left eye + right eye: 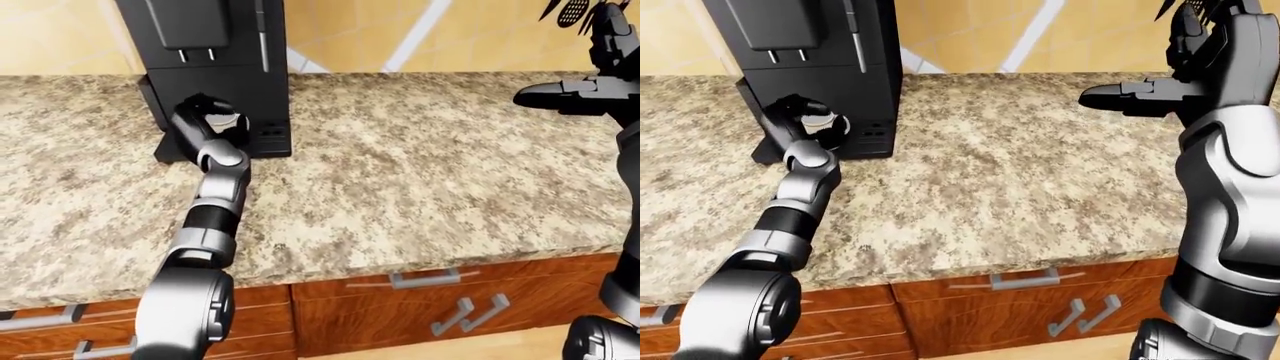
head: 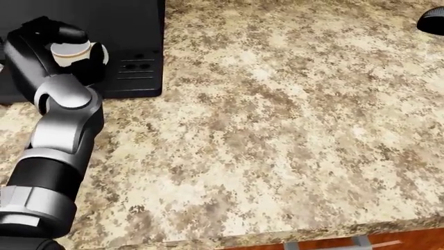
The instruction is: Pick the mug from under the coffee machine dispenser and place it on the counter.
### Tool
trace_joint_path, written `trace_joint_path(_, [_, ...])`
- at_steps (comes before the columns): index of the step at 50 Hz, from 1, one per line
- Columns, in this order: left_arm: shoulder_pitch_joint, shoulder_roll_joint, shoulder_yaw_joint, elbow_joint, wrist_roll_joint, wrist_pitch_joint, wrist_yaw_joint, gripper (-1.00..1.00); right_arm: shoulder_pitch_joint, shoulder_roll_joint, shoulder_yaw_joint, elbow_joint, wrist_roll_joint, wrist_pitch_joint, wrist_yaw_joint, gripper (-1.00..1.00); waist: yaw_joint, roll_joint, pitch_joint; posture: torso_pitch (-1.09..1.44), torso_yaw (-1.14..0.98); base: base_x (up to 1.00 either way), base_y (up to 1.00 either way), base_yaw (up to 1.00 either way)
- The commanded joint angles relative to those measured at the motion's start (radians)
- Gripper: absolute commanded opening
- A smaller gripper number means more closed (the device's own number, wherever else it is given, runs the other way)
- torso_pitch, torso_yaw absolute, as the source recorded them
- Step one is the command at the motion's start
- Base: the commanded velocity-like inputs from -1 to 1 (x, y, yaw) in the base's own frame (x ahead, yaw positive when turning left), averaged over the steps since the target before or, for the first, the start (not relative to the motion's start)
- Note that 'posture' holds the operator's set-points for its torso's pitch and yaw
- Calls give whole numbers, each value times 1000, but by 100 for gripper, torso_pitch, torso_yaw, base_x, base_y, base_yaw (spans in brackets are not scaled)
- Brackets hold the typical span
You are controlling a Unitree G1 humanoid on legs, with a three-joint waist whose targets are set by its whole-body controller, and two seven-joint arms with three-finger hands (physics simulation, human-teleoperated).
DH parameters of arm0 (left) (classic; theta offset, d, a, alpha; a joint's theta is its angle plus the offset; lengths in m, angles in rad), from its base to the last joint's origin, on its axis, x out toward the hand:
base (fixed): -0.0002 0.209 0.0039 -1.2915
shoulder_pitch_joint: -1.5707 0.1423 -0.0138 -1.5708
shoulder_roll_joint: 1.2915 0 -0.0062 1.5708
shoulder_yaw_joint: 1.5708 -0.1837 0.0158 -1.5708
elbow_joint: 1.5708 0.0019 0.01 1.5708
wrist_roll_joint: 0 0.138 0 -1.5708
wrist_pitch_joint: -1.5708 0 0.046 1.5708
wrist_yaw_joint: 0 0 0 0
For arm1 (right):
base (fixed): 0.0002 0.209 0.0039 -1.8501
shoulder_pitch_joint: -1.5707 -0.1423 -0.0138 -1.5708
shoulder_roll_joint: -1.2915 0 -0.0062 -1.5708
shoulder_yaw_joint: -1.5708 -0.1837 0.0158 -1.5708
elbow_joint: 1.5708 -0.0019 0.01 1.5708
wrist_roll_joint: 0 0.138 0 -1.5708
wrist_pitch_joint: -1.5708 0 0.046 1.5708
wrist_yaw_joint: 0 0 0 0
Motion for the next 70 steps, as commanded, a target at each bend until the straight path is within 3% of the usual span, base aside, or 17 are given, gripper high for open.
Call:
trace_joint_path(1, [-35,3,-5,-30,19,-15,-9,-100,-29,-21,-17,-27,4,-24,-5,100,-1,-3,-27,0,0,0,0,0])
trace_joint_path(20, [-19,-26,1,-198,-10,56,-53,-100,-32,-26,-13,-20,7,-27,-8,100,-1,-5,-22,0,0,0,0,0])
trace_joint_path(27, [6,-42,-15,-336,-22,149,-100,-100,-36,-24,-10,-15,4,-29,-9,100,-2,-7,-19,0,0,0,0,0])
trace_joint_path(34, [45,-49,-30,-436,-7,183,-212,-100,-32,-23,-11,-19,4,-28,-8,100,-1,-8,-18,0,0,0,0,0])
trace_joint_path(40, [83,-61,-46,-534,-10,198,-366,-100,-30,-21,-11,-20,3,-28,-7,100,-1,-8,-17,0,0,0,0,0])
trace_joint_path(49, [123,-79,-41,-636,-8,227,-454,-100,-29,-19,-11,-23,3,-25,-8,100,0,-11,-15,0,0,0,0,0])
trace_joint_path(70, [256,-109,-115,-944,100,459,-827,-100,-37,-25,-11,-24,7,-17,-8,100,4,-14,-11,0,0,0,0,0])
